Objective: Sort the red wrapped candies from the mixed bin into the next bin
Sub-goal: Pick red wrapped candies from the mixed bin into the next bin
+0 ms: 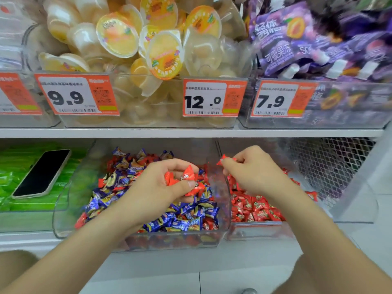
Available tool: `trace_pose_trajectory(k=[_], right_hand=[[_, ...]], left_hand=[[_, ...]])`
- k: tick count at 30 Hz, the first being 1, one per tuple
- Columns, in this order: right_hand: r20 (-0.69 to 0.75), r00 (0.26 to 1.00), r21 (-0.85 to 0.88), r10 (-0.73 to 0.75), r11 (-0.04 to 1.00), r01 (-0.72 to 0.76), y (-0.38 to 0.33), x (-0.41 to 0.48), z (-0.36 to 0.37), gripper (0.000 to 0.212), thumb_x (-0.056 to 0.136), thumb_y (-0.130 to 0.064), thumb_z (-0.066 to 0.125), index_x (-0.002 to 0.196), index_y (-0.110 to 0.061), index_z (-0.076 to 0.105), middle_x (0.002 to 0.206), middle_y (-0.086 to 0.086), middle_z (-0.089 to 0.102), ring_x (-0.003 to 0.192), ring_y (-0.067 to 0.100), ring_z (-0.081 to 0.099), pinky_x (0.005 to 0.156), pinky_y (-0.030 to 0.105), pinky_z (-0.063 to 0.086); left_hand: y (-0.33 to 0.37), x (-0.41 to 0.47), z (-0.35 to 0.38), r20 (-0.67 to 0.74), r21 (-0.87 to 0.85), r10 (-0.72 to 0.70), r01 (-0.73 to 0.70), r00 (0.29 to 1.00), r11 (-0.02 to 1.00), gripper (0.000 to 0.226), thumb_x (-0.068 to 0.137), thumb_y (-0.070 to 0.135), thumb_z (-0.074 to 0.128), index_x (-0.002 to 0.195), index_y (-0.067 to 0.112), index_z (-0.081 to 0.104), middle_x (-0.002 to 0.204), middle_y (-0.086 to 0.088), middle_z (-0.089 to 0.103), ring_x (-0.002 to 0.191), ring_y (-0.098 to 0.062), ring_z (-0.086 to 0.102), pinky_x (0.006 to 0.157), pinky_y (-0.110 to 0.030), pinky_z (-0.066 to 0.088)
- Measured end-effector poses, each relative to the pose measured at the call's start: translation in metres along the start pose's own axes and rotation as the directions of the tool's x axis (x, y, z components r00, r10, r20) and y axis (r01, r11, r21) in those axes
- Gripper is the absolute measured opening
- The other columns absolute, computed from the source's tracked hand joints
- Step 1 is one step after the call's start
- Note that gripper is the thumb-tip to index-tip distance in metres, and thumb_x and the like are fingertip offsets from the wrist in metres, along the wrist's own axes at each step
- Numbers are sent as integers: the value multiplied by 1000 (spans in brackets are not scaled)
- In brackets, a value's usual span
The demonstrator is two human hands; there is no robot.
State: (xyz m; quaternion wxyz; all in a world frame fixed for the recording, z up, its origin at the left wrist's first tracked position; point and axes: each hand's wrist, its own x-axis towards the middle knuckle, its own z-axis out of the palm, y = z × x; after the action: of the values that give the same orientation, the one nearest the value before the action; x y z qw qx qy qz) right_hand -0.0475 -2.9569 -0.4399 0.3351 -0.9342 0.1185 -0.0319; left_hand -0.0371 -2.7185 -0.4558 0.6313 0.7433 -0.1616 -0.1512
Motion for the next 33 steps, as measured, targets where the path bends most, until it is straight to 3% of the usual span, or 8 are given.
trace_pose_trajectory(k=[3,7,11,16,21,26,30,33], right_hand=[[-26,997,-171,68,983,-71,40,6,-23,46,98,-41,61,64,-11,60,49,2,58,49,23,55,55,29,46],[125,992,-168,35,986,-13,80,9,-36,22,105,-49,56,113,-37,72,104,-2,77,96,17,72,92,34,53],[91,995,-88,31,996,-23,98,8,-48,33,107,-28,48,127,-33,73,124,-7,74,118,17,65,110,40,48],[-41,998,-46,51,998,-53,99,5,-54,35,99,-14,45,109,-29,75,111,-2,75,107,21,65,94,36,52],[-86,995,-50,43,998,-48,87,-3,-49,25,97,-19,50,96,-29,72,83,-1,70,84,23,67,63,26,44],[22,987,-43,-160,986,161,35,-28,-34,22,97,-21,57,89,-27,76,61,-3,67,53,11,61,44,14,42],[143,912,42,-385,923,383,-16,-39,-5,17,100,-22,59,96,-29,74,71,-4,72,63,7,65,59,17,50],[355,815,-124,-459,841,527,-32,-24,25,25,98,-15,56,109,-28,74,82,-5,72,80,14,67,79,30,54]], left_hand=[[18,10,28,51,55,36,-38,998,998,21,99,4,69,112,18,76,98,-7,76,87,-26,79,78,-27,63],[33,44,71,154,256,144,-181,977,950,17,101,11,67,109,24,75,94,-2,74,76,-17,77,72,-27,63],[29,90,113,297,635,247,-384,922,670,15,95,24,70,107,31,75,91,15,71,72,0,63,72,-25,48],[22,119,142,470,746,67,-436,880,504,62,79,33,86,136,31,61,109,9,50,103,-9,44,89,-24,36],[32,101,123,418,575,201,-429,886,697,22,94,25,68,114,34,73,104,13,75,97,-8,69,92,-36,55],[34,47,62,186,388,311,-360,932,848,17,101,16,64,96,28,75,87,2,75,80,-20,70,75,-36,56],[13,38,-7,251,727,55,-226,966,649,14,97,24,66,100,37,70,89,11,72,81,-4,67,75,-24,54],[-5,31,-40,257,877,-55,-210,965,431,32,91,6,60,99,36,70,95,16,70,84,6,63,78,-18,51]])
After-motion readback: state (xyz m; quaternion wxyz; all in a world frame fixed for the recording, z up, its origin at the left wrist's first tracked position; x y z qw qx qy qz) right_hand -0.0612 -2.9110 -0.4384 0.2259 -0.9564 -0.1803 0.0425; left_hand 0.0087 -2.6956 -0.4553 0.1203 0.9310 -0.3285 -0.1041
